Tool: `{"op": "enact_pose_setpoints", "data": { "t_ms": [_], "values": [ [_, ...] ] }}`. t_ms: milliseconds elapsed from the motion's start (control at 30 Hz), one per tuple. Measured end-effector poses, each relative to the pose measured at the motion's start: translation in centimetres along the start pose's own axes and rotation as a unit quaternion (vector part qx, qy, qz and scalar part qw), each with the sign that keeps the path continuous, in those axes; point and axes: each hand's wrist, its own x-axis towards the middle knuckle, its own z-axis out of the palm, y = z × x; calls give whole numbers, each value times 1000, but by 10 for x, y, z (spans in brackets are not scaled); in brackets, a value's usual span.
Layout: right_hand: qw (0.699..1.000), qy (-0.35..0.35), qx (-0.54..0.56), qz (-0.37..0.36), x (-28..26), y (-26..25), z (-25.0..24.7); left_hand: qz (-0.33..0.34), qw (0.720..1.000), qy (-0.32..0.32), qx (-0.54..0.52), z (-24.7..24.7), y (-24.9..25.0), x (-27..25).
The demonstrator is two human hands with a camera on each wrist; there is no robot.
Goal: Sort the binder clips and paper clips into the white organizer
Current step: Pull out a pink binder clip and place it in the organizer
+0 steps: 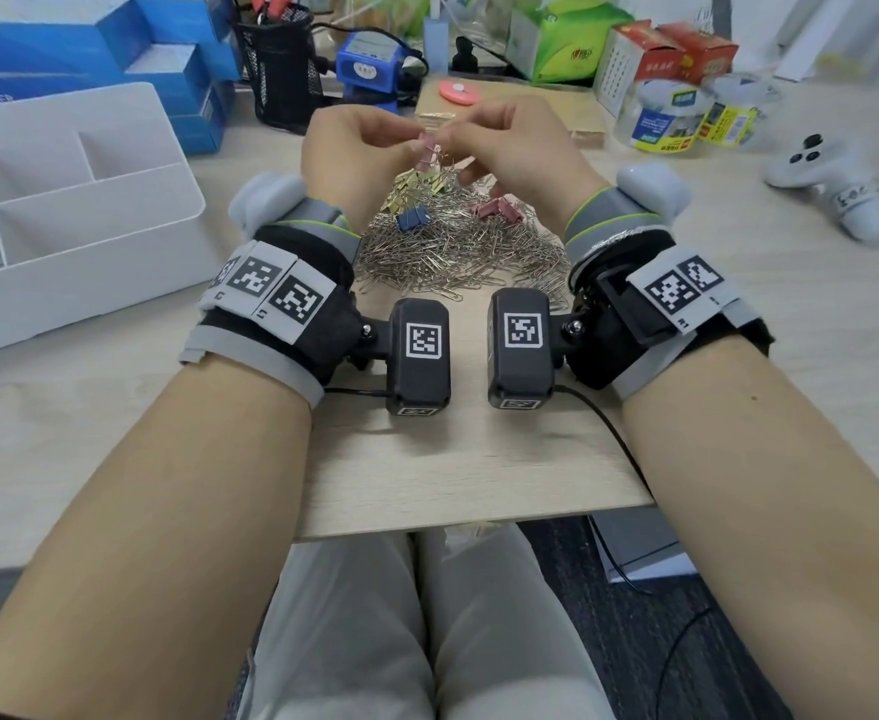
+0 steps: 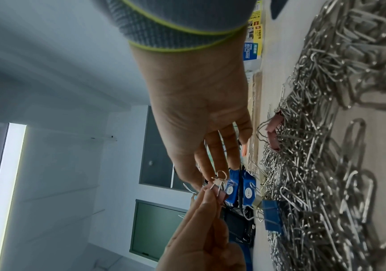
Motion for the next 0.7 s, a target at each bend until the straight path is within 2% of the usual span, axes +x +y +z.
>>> {"op": "enact_pose_setpoints", "data": {
  "t_ms": [200, 300, 400, 500, 567, 700],
  "values": [
    [1000, 9, -12, -4, 3, 5, -4, -16, 999, 26, 14, 3, 2, 2],
    [999, 36, -31, 21, 5, 7, -10, -55, 996, 71, -1, 1, 1, 5],
    [999, 7, -32, 44, 4, 9, -14, -100, 989, 101, -43, 0, 4, 7],
    [995, 17, -71, 63, 3, 10, -17, -103, 989, 58, -88, 4, 9, 2],
    [988, 23, -128, 81, 5, 14, -20, -94, 993, 21, -71, 7, 7, 1],
    [972, -33, -199, 122, 3, 19, -19, -88, 996, -29, -15, 8, 4, 2]
  ]
}}
